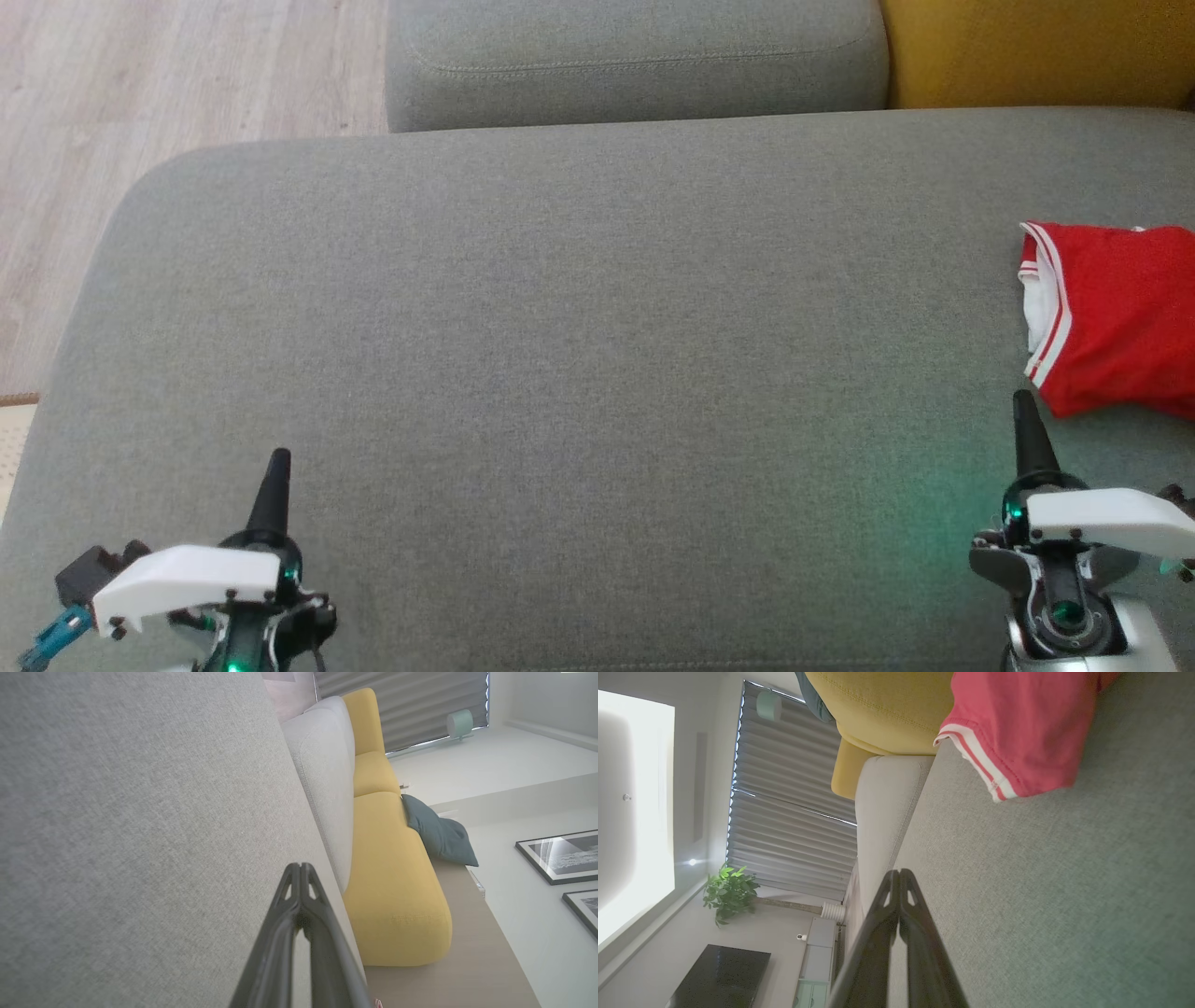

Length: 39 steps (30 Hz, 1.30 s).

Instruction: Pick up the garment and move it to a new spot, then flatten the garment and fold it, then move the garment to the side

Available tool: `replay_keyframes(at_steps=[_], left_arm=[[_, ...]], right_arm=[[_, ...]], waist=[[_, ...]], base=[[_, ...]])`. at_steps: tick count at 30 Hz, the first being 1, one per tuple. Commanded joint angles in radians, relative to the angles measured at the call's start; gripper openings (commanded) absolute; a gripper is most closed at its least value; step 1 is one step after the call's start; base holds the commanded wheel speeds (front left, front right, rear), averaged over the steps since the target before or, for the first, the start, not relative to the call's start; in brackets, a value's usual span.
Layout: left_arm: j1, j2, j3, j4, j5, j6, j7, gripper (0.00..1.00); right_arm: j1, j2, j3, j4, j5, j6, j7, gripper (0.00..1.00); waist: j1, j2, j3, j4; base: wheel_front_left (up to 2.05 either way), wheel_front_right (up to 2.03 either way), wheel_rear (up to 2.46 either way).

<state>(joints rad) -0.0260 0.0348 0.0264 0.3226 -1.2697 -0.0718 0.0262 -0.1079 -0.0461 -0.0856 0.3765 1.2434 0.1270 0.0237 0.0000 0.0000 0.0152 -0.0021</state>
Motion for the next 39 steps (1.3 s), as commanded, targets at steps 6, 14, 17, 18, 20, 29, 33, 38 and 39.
replay_keyframes(at_steps=[6, 14, 17, 18, 20, 29, 33, 38, 39], left_arm=[[-0.063, 0.013, 0.046, -0.048, -0.087, -0.024, 0.022, 0.00], [-0.070, 0.014, 0.060, -0.058, -0.176, -0.036, 0.045, 0.00], [-0.072, 0.014, 0.064, -0.061, -0.198, -0.039, 0.051, 0.00], [-0.072, 0.014, 0.066, -0.062, -0.210, -0.041, 0.054, 0.00], [-0.074, 0.014, 0.070, -0.065, -0.232, -0.044, 0.059, 0.00], [-0.082, 0.015, 0.086, -0.076, -0.333, -0.058, 0.085, 0.00], [-0.082, 0.015, 0.087, -0.077, -0.339, -0.059, 0.087, 0.00], [-0.082, 0.015, 0.087, -0.077, -0.339, -0.059, 0.087, 0.00], [-0.082, 0.015, 0.087, -0.077, -0.339, -0.059, 0.087, 0.00]], right_arm=[[-0.020, -0.004, 0.002, -0.063, 0.096, 0.003, 0.025, 0.00], [-0.013, -0.004, -0.008, -0.088, 0.191, 0.003, 0.048, 0.00], [-0.011, -0.004, -0.011, -0.094, 0.215, 0.003, 0.054, 0.00], [-0.010, -0.004, -0.012, -0.097, 0.227, 0.003, 0.056, 0.00], [-0.009, -0.004, -0.015, -0.103, 0.251, 0.003, 0.062, 0.00], [-0.001, -0.004, -0.027, -0.130, 0.358, 0.004, 0.088, 0.00], [0.000, -0.004, -0.028, -0.132, 0.365, 0.004, 0.090, 0.00], [0.000, -0.004, -0.028, -0.132, 0.365, 0.004, 0.090, 0.00], [0.000, -0.004, -0.028, -0.132, 0.365, 0.004, 0.090, 0.00]], waist=[[0.0000, 0.0000, -0.003, 0.000], [0.0000, 0.0000, -0.006, 0.001], [0.0000, 0.0000, -0.007, 0.001], [0.0000, 0.0000, -0.007, 0.001], [0.0000, 0.0000, -0.008, 0.001], [0.0000, 0.0000, -0.012, 0.002], [0.0000, 0.0000, -0.012, 0.002], [0.0000, 0.0000, -0.012, 0.002], [0.0000, 0.0000, -0.012, 0.002]], base=[[0.00, 0.00, 0.00], [0.00, 0.00, 0.00], [0.00, 0.00, 0.00], [0.00, 0.00, 0.00], [0.00, 0.00, 0.00], [0.00, 0.00, 0.00], [0.00, 0.00, 0.00], [0.00, 0.00, 0.00], [0.00, 0.00, 0.00]])
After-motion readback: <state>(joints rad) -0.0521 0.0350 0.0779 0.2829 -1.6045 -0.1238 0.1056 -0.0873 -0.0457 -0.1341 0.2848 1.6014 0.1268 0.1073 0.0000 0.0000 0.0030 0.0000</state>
